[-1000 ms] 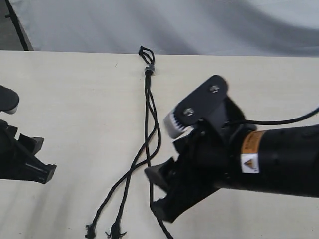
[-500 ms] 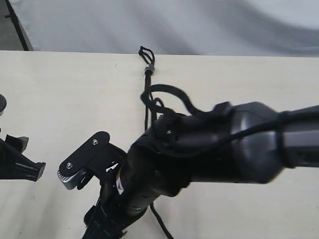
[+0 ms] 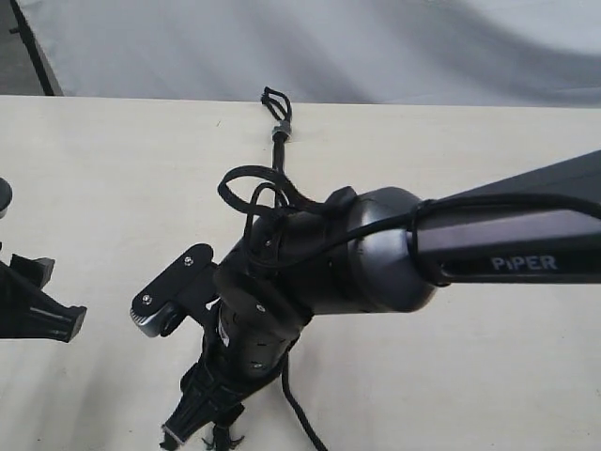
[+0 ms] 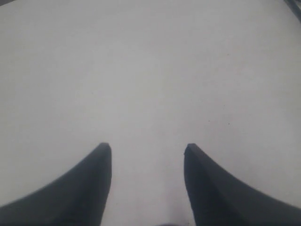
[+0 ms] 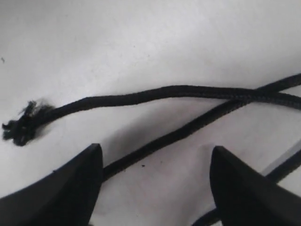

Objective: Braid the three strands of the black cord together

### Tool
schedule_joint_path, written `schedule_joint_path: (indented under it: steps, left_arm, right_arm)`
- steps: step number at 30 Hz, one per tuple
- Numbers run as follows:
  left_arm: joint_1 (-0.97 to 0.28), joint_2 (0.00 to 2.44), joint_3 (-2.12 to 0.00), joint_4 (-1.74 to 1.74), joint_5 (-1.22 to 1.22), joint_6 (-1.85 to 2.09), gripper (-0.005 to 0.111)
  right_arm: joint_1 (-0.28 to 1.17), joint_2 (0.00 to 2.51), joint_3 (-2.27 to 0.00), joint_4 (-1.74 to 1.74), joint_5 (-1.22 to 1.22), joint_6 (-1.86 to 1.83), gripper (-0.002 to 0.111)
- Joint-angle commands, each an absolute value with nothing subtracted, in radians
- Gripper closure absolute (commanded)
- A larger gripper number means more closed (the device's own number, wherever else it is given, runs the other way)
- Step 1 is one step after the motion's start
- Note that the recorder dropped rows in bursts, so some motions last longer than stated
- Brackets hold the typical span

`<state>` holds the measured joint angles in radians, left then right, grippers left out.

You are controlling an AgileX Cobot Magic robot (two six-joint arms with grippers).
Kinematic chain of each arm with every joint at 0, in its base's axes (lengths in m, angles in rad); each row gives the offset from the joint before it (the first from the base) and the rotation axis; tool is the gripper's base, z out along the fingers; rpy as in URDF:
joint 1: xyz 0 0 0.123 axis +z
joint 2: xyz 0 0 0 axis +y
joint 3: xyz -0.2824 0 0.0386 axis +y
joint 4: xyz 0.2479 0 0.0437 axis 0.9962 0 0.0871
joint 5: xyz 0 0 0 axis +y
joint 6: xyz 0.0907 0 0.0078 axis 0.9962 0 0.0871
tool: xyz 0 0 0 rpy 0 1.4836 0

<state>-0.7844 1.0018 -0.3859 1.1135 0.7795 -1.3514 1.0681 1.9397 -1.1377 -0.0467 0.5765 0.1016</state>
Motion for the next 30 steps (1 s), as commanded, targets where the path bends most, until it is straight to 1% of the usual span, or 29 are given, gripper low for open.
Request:
schedule_joint_path:
  steps: [1, 3, 5, 6, 7, 10, 11, 18, 22, 24, 30]
  left_arm:
    - [-0.789, 1.000, -0.380, 1.115, 0.785, -1.361, 0.061]
    - [-0.789, 1.000, -0.380, 1.115, 0.785, -1.361, 0.061]
    - [-0.789, 1.000, -0.380, 1.115, 0.785, -1.361, 0.061]
    - [-0.789, 1.000, -0.380, 1.115, 0.785, -1.361, 0.061]
    - [-0.789, 1.000, -0.380, 1.115, 0.785, -1.361, 0.061]
    - [-0.789, 1.000, -0.380, 1.115, 0.785, -1.361, 0.061]
    - [-0.789, 1.000, -0.380, 1.115, 0.785, -1.361, 0.061]
    - [-0.789, 1.000, -0.380, 1.113, 0.783, -1.361, 0.061]
    - [-0.789, 1.000, -0.380, 1.109, 0.783, -1.361, 0.061]
    - [-0.789, 1.000, -0.380, 1.109, 0.783, -1.361, 0.061]
    - [-0.789, 1.000, -0.380, 1.101, 0.783, -1.361, 0.061]
  right_arm:
    - [1.060, 1.971, -1.142, -0.050, 0.561, 0.105, 0.046]
    - [1.060, 1.992, -1.142, -0.050, 0.571, 0.091, 0.048]
    - [1.060, 2.008, -1.142, -0.051, 0.592, 0.065, 0.057]
    - [1.060, 2.008, -1.142, -0.051, 0.609, 0.055, 0.067]
    - [1.060, 2.008, -1.142, -0.056, 0.620, 0.056, 0.075]
    - [1.060, 1.991, -1.142, -0.081, 0.642, 0.053, 0.103]
    - [1.060, 1.979, -1.142, -0.100, 0.647, 0.053, 0.109]
    - [1.060, 1.900, -1.227, -0.200, 0.747, 0.048, 0.109]
    - [1.058, 1.886, -1.234, -0.400, 0.753, 0.048, 0.109]
    - [1.040, 1.908, -1.228, -0.487, 0.762, 0.054, 0.109]
    - [0.951, 2.014, -1.217, -0.488, 0.739, 0.052, 0.109]
